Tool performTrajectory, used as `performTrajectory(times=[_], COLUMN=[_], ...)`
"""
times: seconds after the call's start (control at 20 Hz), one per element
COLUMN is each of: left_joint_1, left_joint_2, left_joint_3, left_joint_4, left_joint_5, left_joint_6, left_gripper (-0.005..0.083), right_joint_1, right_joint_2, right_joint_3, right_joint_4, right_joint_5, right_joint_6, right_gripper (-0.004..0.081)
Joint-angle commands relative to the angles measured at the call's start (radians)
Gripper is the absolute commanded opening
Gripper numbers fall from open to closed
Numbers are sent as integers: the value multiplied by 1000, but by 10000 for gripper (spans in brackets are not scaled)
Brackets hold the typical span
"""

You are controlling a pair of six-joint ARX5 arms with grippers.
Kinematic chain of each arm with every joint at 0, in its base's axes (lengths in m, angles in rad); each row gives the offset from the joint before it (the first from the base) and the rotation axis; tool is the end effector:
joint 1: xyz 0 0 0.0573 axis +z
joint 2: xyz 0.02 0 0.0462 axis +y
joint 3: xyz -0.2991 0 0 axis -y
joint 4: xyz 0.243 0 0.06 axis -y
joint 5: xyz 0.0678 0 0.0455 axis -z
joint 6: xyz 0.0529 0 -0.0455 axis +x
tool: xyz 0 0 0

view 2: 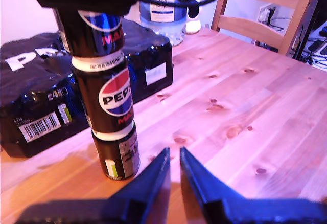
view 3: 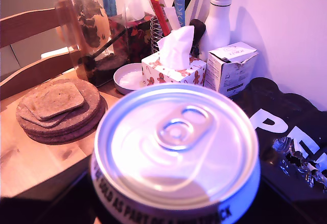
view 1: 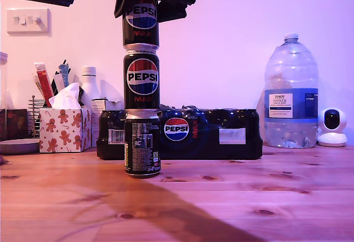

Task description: Stack up the Pepsi cans on top of each other

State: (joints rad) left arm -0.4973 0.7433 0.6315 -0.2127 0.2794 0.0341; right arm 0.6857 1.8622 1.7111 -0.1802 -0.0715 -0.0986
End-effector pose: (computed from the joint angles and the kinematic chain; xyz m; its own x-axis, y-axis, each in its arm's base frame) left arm 0.1340 -0.0894 0.3006 0.6691 -0.6770 -0.3065 0.6974 0.7145 -0.0556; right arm 0.3608 0.3000 0.3735 0.6848 0.6525 -0.3244 -0.7053 0.7054 -0.0700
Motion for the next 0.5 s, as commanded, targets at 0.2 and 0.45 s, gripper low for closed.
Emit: performTrajectory(times=[0.2,0.45], left_joint_1=[-2,-2], left_joint_2=[3,3], left_joint_3=[-25,-25], left_joint_4=[2,2], left_joint_5=[-1,-1], left_joint_6=[12,12], left_gripper=[44,44], right_joint_1=[19,21], right_joint_2=[-1,-1], right_joint_3=[50,96], right_joint_4=[-2,-21], right_joint_5=[-8,-7], right_joint_6=[5,5], right_gripper=[655,655])
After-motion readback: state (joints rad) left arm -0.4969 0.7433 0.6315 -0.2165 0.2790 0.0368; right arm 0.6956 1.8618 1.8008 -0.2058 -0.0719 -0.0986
